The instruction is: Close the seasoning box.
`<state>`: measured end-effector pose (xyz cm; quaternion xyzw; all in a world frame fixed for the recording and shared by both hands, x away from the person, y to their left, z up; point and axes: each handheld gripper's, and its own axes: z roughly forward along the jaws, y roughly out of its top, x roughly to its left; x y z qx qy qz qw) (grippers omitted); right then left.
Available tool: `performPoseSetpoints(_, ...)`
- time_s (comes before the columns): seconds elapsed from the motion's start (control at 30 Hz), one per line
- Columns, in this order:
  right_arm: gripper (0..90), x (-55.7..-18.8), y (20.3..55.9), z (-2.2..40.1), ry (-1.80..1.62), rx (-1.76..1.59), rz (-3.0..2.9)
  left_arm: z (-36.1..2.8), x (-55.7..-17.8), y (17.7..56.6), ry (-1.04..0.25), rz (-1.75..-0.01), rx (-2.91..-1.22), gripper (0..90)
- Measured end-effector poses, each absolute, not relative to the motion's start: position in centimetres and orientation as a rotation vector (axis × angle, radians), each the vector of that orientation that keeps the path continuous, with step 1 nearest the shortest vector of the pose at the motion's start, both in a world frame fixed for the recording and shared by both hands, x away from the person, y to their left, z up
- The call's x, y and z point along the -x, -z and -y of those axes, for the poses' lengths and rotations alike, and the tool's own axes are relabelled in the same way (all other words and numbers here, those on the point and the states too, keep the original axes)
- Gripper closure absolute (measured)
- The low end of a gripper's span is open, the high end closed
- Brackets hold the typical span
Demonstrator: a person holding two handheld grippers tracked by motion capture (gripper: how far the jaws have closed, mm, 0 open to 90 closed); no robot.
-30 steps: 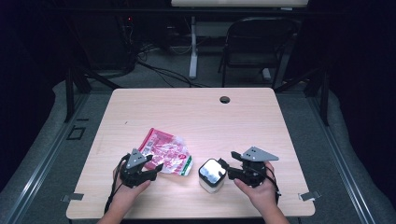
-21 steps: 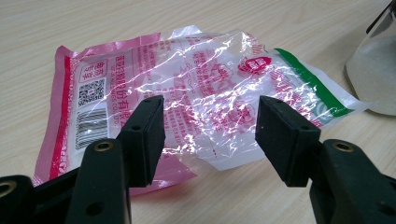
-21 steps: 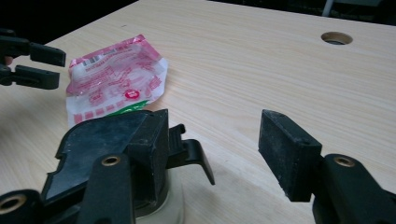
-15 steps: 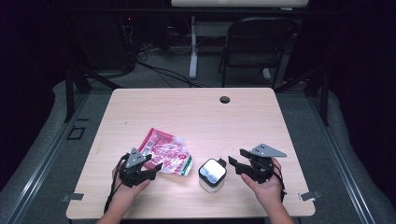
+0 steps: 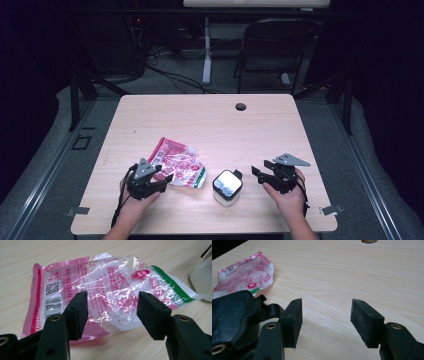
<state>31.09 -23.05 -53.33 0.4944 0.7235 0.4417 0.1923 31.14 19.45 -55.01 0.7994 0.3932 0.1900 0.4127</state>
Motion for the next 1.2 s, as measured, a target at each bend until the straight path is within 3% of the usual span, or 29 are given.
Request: performPoseSetpoints(1.2, 42.7, -32.3, 55.6, 23.5, -1.153, -1.491, -2.078, -19.3, -31.3, 55.3, -0.469, -0.992, -2.021, 42.7)
